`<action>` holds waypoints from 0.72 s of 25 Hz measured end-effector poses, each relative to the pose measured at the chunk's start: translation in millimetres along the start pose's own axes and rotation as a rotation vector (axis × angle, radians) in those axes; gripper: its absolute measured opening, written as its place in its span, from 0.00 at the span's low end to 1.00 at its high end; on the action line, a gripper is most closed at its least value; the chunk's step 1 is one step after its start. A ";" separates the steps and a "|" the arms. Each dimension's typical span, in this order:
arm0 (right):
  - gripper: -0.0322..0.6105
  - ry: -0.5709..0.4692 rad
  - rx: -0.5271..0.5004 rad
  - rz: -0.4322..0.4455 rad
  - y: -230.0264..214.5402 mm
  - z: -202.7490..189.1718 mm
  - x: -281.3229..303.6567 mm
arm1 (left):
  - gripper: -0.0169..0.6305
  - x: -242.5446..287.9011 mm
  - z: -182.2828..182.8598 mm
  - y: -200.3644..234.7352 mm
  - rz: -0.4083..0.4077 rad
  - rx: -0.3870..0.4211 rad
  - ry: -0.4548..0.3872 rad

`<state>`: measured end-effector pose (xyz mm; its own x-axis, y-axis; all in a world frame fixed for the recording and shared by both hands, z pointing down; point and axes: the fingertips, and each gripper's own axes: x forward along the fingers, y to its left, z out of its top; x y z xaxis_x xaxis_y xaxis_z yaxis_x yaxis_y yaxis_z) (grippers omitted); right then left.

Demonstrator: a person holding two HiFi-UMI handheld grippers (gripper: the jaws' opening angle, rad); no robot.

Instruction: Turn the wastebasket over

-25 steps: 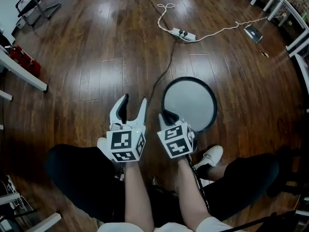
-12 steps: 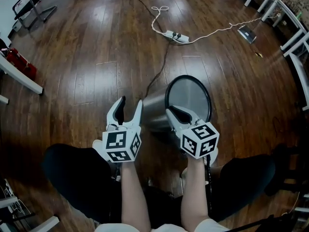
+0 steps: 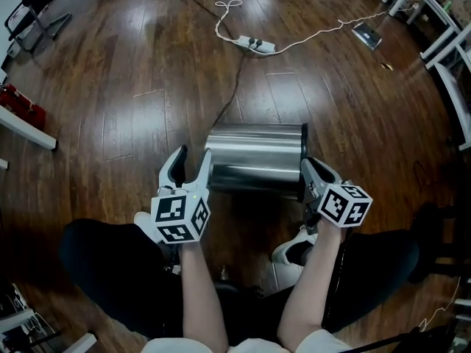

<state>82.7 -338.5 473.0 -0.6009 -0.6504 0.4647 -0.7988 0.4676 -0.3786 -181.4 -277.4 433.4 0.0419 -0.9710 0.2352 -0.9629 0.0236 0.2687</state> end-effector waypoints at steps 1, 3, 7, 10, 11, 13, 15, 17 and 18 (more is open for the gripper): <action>0.11 0.035 0.026 -0.070 -21.0 -13.9 -1.4 | 0.41 3.2 -3.2 -4.3 -0.009 0.000 0.009; 0.10 0.099 0.124 -0.186 -57.7 -52.4 -1.4 | 0.41 9.8 -9.5 -13.8 -0.025 0.007 0.027; 0.09 -0.063 0.493 -0.108 -77.3 -73.5 -0.3 | 0.41 25.4 -36.0 -20.8 -0.032 0.039 0.098; 0.09 -0.041 0.452 -0.092 -76.3 -66.8 2.8 | 0.41 41.2 -59.8 -10.4 -0.019 0.021 0.171; 0.09 -0.016 0.393 -0.108 -75.2 -66.8 3.3 | 0.41 47.5 -66.2 -7.0 -0.026 0.010 0.190; 0.10 0.024 0.279 -0.144 -72.1 -64.9 5.3 | 0.44 62.9 -75.9 -2.4 -0.062 -0.009 0.224; 0.14 0.058 0.198 -0.158 -67.8 -60.7 6.6 | 0.47 76.3 -82.9 -1.0 -0.107 -0.039 0.257; 0.16 0.089 0.144 -0.164 -63.9 -58.0 5.4 | 0.48 84.0 -87.5 1.0 -0.131 -0.092 0.266; 0.16 0.102 0.119 -0.168 -62.4 -57.5 4.3 | 0.48 85.9 -90.4 3.6 -0.125 -0.116 0.267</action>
<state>128.3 -336.0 544.7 -0.4646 -0.6462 0.6055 -0.8823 0.2801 -0.3782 -157.2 -339.3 539.1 0.2410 -0.8718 0.4266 -0.9096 -0.0496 0.4124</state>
